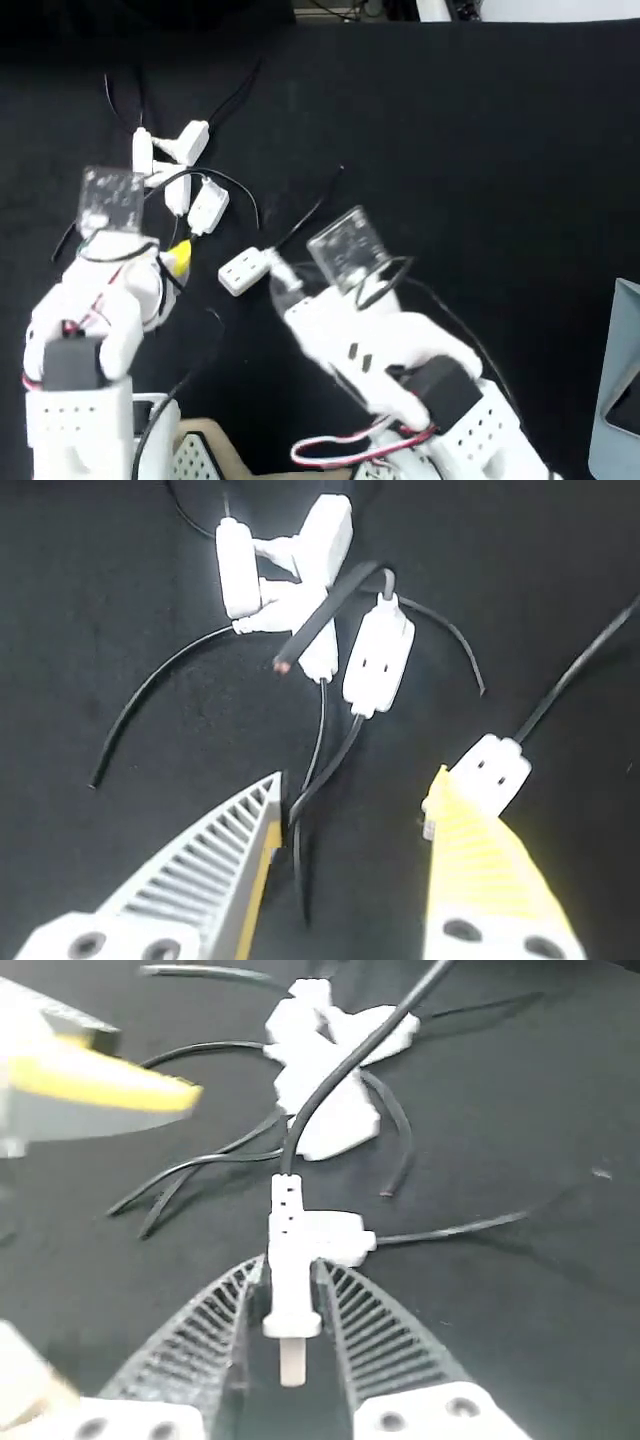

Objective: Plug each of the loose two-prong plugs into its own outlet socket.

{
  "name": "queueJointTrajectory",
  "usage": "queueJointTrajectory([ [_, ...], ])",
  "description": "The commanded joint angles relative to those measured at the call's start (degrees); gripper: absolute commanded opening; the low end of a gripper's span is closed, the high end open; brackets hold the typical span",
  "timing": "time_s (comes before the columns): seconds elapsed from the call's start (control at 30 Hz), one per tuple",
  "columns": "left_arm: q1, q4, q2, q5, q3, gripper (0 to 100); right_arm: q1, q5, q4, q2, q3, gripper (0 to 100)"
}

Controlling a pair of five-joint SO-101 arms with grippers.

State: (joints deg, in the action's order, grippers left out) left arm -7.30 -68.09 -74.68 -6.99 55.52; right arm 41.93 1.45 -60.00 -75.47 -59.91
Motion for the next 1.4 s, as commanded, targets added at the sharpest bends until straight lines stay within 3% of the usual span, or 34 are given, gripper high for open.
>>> queueJointTrajectory([
  [0.0,-0.4,2.9,-7.1,4.6,4.9,24,6.4,-0.1,0.3,-0.7,3.2,1.2],
  [0.23,8.1,3.5,-22.2,4.7,15.2,24,9.8,-0.1,5.3,-0.6,0.9,1.2],
  [0.37,8.7,3.4,-29.8,4.9,18.3,24,9.8,-0.4,9.0,-0.6,-2.3,1.2],
  [0.77,8.9,3.4,-29.2,5.0,18.7,24,9.5,-0.5,14.7,10.8,-4.9,1.2],
  [0.9,10.9,-0.2,-29.2,5.0,16.4,24,9.5,-0.5,17.2,14.4,-4.8,1.2],
  [1.37,14.2,-2.1,-29.2,4.5,15.2,24,9.5,-0.4,18.1,15.6,-4.2,1.2],
])
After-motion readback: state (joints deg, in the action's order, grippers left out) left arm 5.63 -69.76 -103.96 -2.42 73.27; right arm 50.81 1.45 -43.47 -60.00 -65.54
